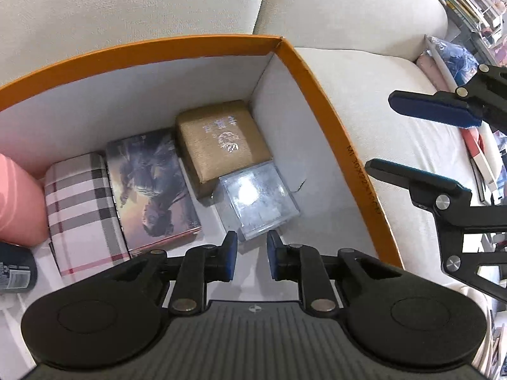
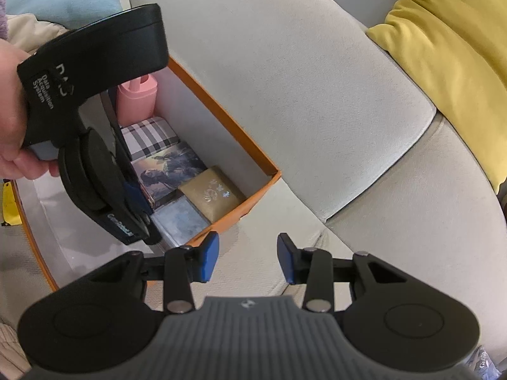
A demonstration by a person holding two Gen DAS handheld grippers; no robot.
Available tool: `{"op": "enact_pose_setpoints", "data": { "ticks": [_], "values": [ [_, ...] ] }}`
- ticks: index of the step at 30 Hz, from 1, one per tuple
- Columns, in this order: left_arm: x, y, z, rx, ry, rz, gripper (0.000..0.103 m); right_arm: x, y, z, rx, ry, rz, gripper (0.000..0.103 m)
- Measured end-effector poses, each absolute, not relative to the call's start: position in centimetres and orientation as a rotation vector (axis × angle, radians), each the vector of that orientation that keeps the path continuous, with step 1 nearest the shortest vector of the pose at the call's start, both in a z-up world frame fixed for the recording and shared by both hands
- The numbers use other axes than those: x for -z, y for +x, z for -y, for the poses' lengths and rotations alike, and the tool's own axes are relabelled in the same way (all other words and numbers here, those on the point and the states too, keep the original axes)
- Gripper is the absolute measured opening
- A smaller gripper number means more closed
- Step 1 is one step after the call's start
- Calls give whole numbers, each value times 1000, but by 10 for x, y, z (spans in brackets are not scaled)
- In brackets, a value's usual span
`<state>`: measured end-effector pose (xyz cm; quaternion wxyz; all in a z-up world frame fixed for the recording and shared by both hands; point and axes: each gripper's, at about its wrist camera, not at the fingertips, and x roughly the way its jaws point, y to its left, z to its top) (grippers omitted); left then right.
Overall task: Organize rigid objects
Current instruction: 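Open the left tool to release the cube box and withdraw both tools, then grasp the blue SUPER DEER tin with the left tool while the right tool grasps the yellow tape measure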
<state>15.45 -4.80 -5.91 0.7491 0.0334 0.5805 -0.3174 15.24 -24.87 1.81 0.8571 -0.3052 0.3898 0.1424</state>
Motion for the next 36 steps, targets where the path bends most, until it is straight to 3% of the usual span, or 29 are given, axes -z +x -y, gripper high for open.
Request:
{"op": "enact_pose_setpoints", "data": {
  "ticks": [22,30,36],
  "values": [
    [-21,75,-41,654,-93,-977,26,-58,98,209,-296,-586,-757,41],
    [-12,39,-119,451,-187,-992,26,-54,45,173,-315,-319,-671,41],
    [35,34,-151,209,-248,-1051,26,-8,21,151,-303,66,-787,41]
  ]
}}
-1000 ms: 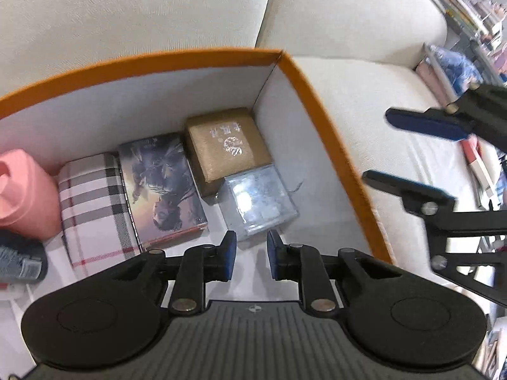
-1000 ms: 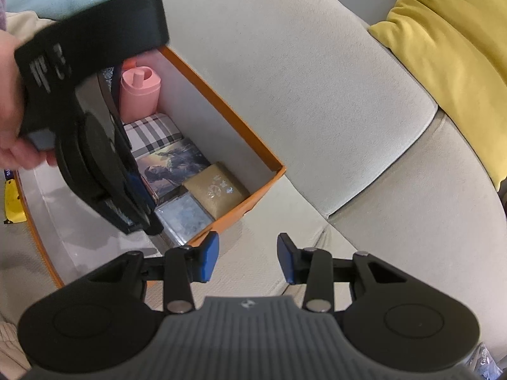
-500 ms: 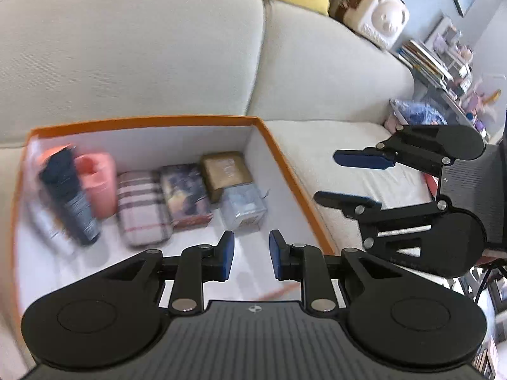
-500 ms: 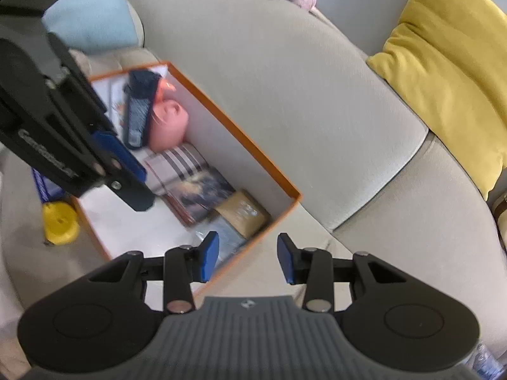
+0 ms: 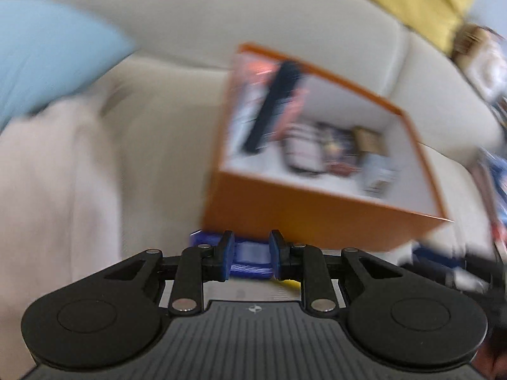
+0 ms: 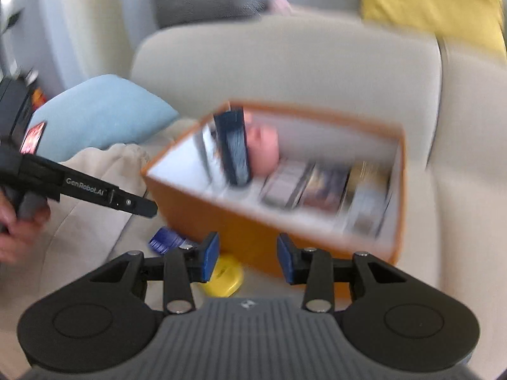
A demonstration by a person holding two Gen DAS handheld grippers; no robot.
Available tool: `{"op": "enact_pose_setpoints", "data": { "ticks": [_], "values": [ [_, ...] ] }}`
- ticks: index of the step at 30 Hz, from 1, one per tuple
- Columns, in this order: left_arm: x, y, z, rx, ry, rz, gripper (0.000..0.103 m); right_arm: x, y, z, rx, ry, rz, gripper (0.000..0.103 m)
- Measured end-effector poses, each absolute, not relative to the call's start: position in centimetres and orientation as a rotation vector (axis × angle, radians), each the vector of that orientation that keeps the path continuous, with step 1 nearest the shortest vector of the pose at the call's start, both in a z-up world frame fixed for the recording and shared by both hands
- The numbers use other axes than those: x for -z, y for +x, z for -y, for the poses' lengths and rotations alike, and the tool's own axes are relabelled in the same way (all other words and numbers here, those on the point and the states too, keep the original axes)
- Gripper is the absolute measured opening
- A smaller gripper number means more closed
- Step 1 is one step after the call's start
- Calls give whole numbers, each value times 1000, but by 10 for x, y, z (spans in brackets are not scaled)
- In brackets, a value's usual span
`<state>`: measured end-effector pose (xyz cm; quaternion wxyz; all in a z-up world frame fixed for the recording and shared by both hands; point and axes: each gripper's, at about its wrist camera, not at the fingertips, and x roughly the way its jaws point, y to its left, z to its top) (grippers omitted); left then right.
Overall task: Organize rigid objects
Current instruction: 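Grasp the blue SUPER DEER tin with the left tool while the right tool grasps the yellow tape measure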
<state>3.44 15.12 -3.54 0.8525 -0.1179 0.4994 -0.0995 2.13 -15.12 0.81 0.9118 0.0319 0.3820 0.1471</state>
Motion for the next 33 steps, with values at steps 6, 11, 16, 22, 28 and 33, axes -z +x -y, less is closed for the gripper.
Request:
{"op": "enact_pose_setpoints", "data": {
  "ticks": [6,11,16,22,28,33],
  "values": [
    [72,50,-159,126,-266,-1105,54,47,32,124,-260,194,-954,43],
    [90,67,-153,82,-219,-1113,54,62,55,100,-281,95,-966,63],
    [101,79,-151,64,-235,-1129,53,79,78,86,-273,67,-980,63],
    [104,82,-154,101,-270,-1143,41,93,90,88,-281,94,-986,65],
    [100,74,-148,129,-266,-1178,34,96,80,92,-313,57,-946,63],
    [100,54,-140,174,-243,-1232,29,95,62,107,-288,38,-970,63]
  ]
}}
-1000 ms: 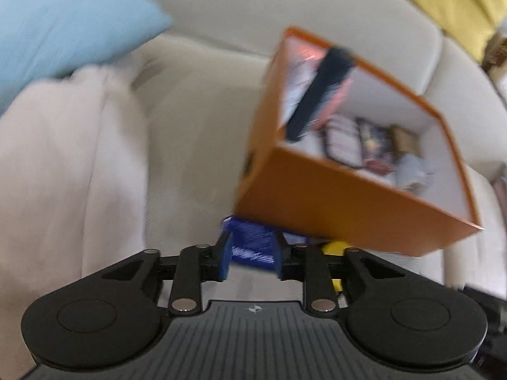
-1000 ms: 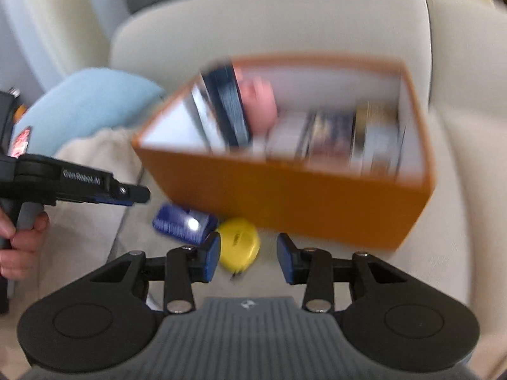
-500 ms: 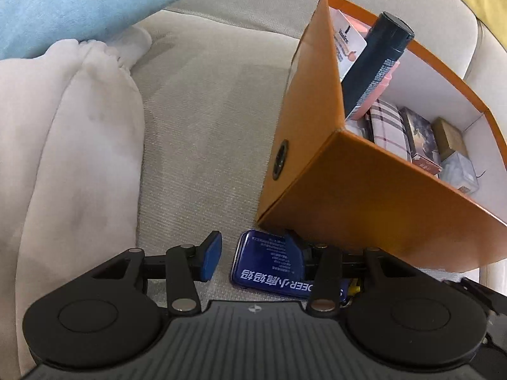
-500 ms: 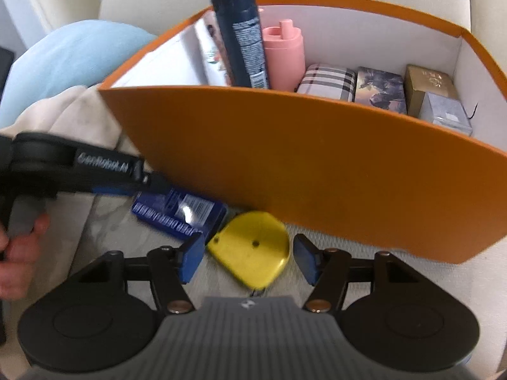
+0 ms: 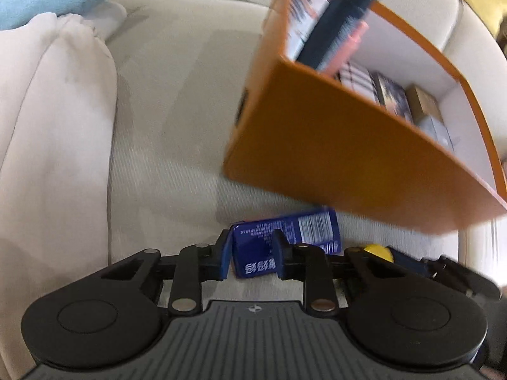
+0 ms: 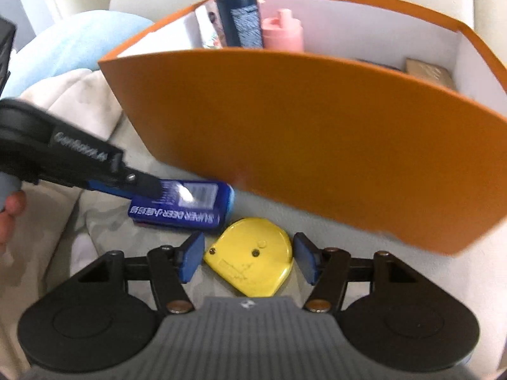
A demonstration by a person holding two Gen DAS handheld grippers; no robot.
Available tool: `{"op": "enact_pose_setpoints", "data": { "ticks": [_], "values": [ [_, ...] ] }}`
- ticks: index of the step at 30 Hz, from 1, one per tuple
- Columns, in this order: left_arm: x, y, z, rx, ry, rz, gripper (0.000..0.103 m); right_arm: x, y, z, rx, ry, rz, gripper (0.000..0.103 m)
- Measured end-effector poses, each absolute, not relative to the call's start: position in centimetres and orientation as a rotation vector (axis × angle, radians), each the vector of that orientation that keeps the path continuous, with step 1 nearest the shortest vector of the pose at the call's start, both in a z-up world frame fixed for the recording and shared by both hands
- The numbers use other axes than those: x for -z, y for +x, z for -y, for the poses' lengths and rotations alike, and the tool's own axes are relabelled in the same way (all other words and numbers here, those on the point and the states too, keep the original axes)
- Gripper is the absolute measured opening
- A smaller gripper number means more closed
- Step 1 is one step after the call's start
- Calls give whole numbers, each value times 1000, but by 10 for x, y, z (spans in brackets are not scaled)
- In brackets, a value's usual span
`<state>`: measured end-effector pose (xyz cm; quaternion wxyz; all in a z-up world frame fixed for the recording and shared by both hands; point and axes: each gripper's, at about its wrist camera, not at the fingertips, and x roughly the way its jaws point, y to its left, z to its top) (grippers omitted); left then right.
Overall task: Organize rigid objects
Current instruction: 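Grasp the blue SUPER DEER tin with the left tool while the right tool grasps the yellow tape measure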
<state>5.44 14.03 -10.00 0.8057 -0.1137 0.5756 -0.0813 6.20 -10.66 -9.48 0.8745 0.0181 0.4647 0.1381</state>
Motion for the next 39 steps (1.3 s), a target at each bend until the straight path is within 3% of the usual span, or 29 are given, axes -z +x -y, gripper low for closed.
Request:
{"op": "enact_pose_setpoints", "data": {
  "ticks": [8,12,18,33,39],
  "values": [
    [94,30,-113,270,-55,-1283,29,93,48,134,-220,59,-1045,63],
    [78,16,-94,315,154,-1176,48,89,43,144,-219,81,-1060,65],
    [80,18,-62,486,485,-1065,67,81,34,157,-253,113,-1117,69],
    [109,38,-62,554,503,-1086,69,91,36,151,-294,87,-1112,71],
    [108,33,-65,573,496,-1062,61,89,33,137,-310,-44,-1071,70]
  ]
}}
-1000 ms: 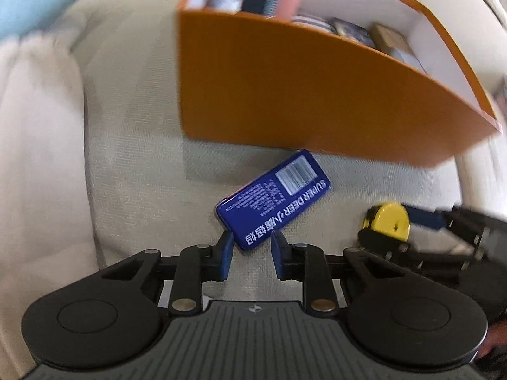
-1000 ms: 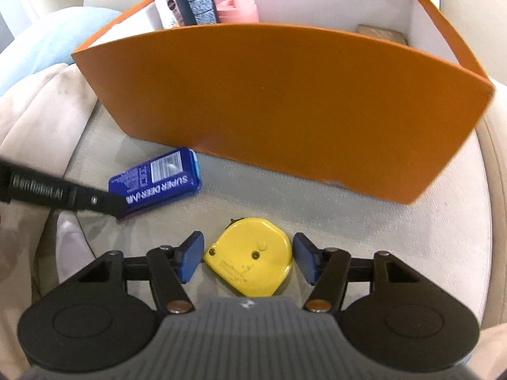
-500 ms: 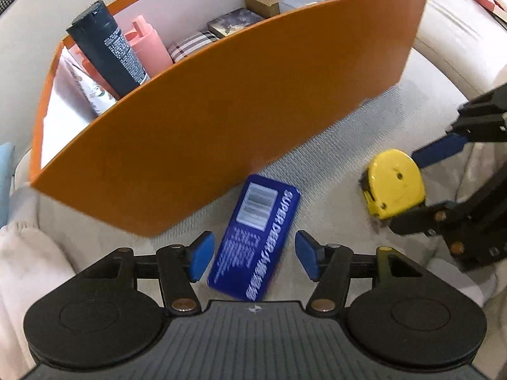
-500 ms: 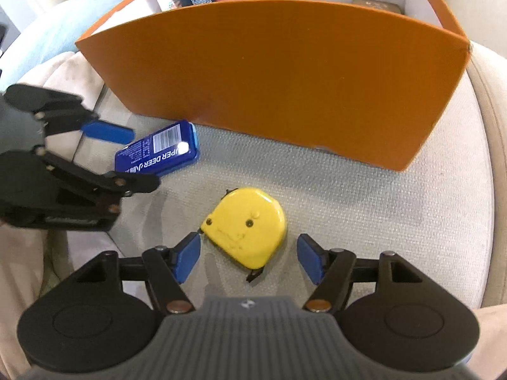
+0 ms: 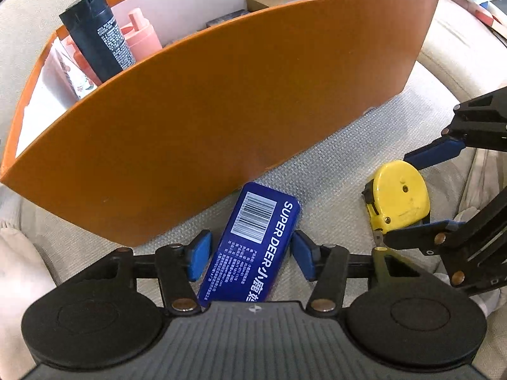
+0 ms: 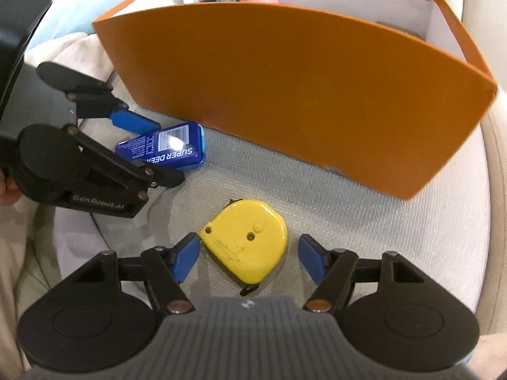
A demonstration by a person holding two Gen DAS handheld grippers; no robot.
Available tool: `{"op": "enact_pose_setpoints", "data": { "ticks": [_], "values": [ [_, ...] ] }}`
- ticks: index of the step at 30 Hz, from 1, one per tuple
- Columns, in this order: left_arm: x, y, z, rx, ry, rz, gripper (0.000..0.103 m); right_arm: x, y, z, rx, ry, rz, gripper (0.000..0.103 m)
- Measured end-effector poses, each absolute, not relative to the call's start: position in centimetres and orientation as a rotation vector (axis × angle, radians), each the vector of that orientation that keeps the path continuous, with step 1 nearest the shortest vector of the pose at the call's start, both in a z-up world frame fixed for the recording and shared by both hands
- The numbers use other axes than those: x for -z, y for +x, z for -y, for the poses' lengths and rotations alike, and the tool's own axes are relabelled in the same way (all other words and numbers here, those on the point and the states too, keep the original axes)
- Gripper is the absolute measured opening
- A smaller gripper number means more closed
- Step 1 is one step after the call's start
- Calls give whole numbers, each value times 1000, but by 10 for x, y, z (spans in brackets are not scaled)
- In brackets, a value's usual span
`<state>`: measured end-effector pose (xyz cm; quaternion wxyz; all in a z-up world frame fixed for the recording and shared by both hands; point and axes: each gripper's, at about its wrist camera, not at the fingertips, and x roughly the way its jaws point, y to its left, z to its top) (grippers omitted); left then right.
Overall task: Organize rigid objects
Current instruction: 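Grasp the blue SUPER DEER tin with the left tool while the right tool grasps the yellow tape measure, then lift the tin with the left tool while the right tool lifts the tape measure over the orange box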
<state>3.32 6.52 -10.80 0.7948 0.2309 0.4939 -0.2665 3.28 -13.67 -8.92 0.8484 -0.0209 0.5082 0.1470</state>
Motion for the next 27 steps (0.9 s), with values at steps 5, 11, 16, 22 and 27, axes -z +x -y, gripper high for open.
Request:
{"op": "enact_pose_setpoints", "data": {
  "ticks": [5,11,16,22,27],
  "values": [
    [102,26,-68,556,479,-1053,55,89,33,135,-305,-63,-1048,70],
    [94,24,-81,495,380,-1095,53,86,30,139,-316,-59,-1046,70],
    [86,15,-83,487,382,-1070,53,86,25,133,-334,-142,-1020,69],
    [71,5,-87,490,348,-1045,52,92,26,133,-332,-200,-1007,58],
    [54,-2,-106,486,270,-1012,51,87,23,139,-329,-179,-997,58]
  ]
}}
